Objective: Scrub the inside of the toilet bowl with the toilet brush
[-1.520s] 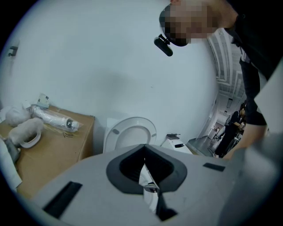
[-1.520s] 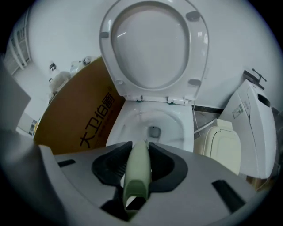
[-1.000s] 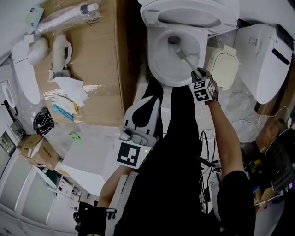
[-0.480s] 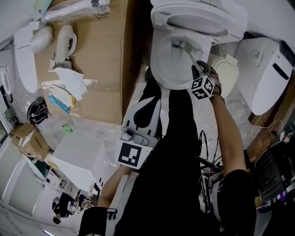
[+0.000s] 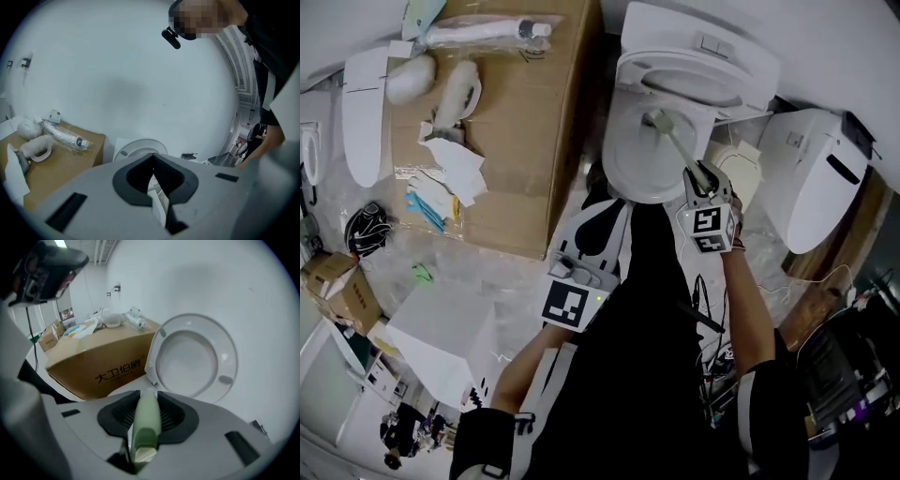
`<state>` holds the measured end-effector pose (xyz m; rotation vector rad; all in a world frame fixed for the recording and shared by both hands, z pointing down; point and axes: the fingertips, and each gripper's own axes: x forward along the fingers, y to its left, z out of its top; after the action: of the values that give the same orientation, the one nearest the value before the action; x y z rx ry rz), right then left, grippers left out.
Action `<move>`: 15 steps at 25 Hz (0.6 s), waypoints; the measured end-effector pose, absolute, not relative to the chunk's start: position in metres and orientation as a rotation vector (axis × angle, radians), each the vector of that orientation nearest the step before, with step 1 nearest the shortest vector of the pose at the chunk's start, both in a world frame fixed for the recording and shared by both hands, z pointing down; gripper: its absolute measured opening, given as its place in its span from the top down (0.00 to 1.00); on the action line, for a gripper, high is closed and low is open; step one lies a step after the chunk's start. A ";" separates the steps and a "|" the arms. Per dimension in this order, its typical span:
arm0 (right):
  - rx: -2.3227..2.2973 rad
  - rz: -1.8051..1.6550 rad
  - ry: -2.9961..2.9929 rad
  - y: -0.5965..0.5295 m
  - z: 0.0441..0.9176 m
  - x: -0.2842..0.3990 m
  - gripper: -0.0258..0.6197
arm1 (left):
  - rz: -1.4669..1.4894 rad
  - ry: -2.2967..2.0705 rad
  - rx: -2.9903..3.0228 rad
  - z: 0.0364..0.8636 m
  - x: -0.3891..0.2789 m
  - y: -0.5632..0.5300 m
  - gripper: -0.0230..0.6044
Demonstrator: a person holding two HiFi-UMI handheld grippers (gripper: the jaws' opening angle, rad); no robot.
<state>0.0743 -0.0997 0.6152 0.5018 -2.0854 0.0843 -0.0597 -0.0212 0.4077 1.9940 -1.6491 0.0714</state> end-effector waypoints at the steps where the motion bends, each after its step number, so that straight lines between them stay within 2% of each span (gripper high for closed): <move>1: 0.518 0.083 -2.106 -0.098 0.594 0.074 0.77 | 0.068 -1.652 2.003 0.401 -0.061 -0.022 0.95; 15: 0.791 0.098 -2.447 -0.083 0.325 0.087 0.77 | 0.023 -1.691 2.230 0.280 -0.042 -0.044 0.95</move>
<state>0.0874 -0.0834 0.3254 0.7910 -2.4472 0.0977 -0.0418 -0.0439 0.2795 2.2301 -1.6906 0.0230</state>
